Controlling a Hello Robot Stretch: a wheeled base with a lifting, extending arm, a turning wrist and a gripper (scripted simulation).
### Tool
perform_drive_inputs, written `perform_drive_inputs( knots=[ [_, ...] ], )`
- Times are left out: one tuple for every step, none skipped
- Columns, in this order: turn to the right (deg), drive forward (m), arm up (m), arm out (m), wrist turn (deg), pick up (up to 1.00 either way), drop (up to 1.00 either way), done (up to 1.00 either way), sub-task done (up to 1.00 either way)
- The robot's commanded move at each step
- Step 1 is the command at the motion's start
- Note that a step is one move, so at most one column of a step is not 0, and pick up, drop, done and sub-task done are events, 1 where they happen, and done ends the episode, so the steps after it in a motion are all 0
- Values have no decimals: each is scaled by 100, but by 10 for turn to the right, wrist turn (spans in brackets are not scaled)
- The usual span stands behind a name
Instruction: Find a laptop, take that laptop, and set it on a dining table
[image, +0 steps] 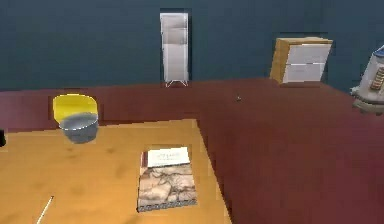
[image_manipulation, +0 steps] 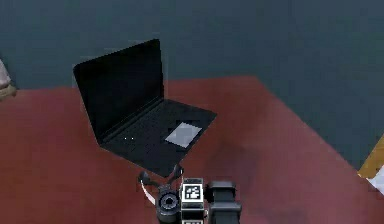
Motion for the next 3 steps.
perform_drive_inputs(
  knots=[
    [-450, 0, 0, 0, 0, 0, 0, 0, 0],
    [-450, 0, 0, 0, 0, 0, 0, 0, 0],
    [-150, 0, 0, 0, 0, 0, 0, 0, 0]
  ],
)
